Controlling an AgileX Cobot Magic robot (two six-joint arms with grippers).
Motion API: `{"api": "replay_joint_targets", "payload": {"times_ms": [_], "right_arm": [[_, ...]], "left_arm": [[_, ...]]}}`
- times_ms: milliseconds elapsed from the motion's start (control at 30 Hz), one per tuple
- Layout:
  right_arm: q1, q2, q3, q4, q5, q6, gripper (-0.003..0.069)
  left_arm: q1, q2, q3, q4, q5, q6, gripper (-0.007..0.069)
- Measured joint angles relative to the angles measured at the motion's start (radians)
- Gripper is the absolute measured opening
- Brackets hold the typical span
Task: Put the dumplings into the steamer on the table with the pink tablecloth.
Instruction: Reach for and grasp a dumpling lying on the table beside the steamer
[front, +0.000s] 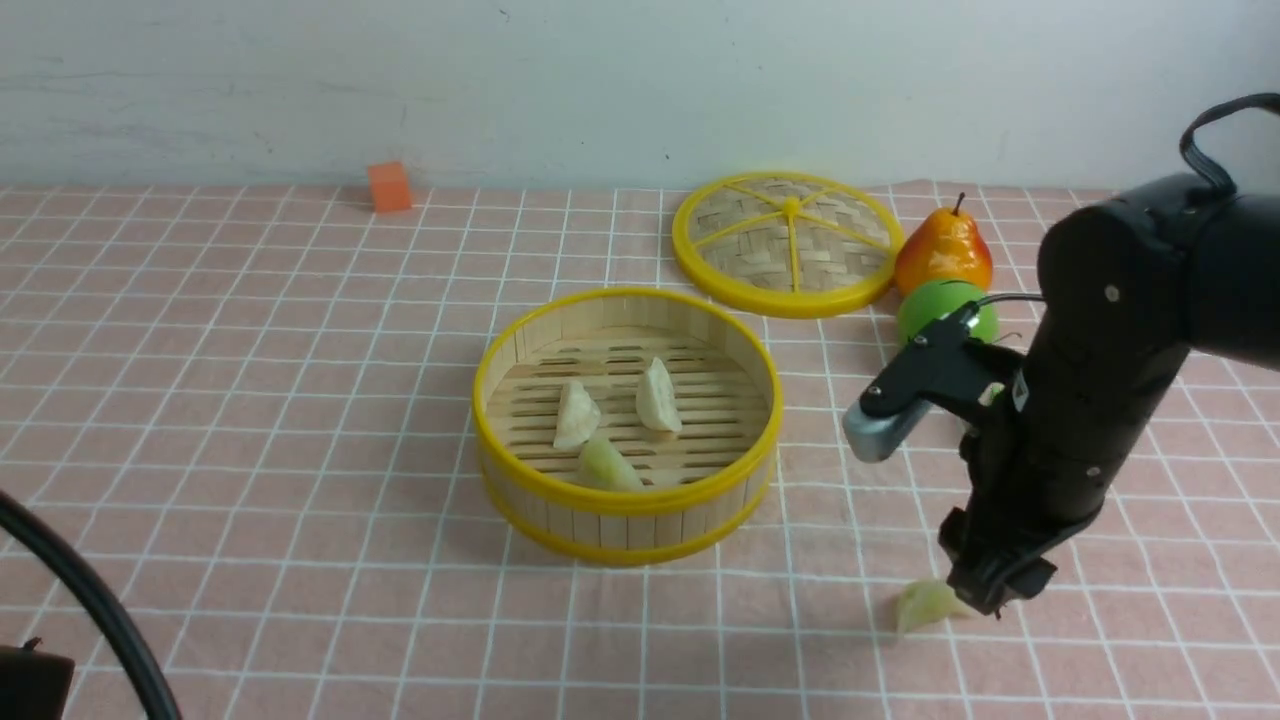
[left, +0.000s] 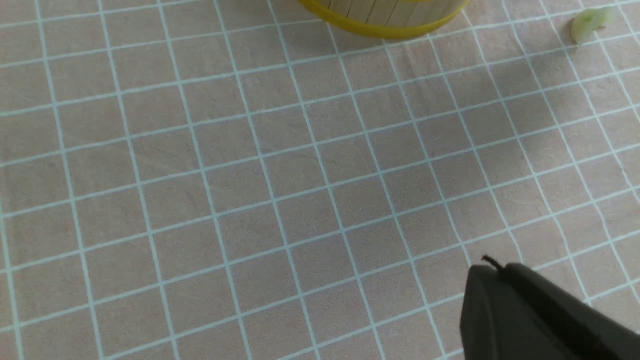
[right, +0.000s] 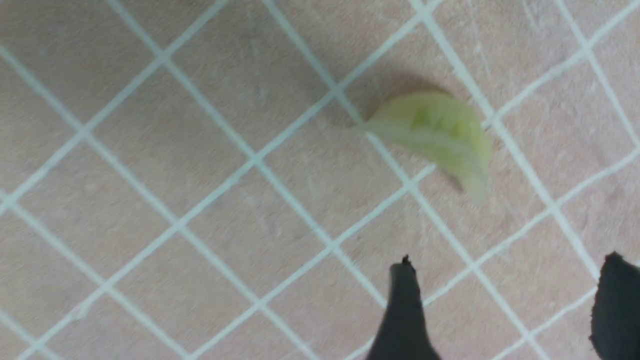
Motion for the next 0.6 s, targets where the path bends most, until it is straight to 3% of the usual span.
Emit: {"api": "replay_joint_targets", "payload": {"times_ms": [400, 500, 600], "right_arm": [[-0.010, 0.175, 0.000, 0.011, -0.145, -0.168, 0.0463], [-0.010, 0.176, 0.000, 0.034, -0.141, -0.184, 0.0403], [-0.010, 0.178, 0.000, 0.074, -0.128, -0.198, 0.0264]], "left_arm": [[0.000, 0.000, 0.000, -0.063, 0.001, 0.000, 0.0004], [0.000, 0.000, 0.000, -0.067, 0.003, 0.000, 0.0004], [0.000, 0.000, 0.000, -0.067, 0.003, 0.000, 0.0007]]}}
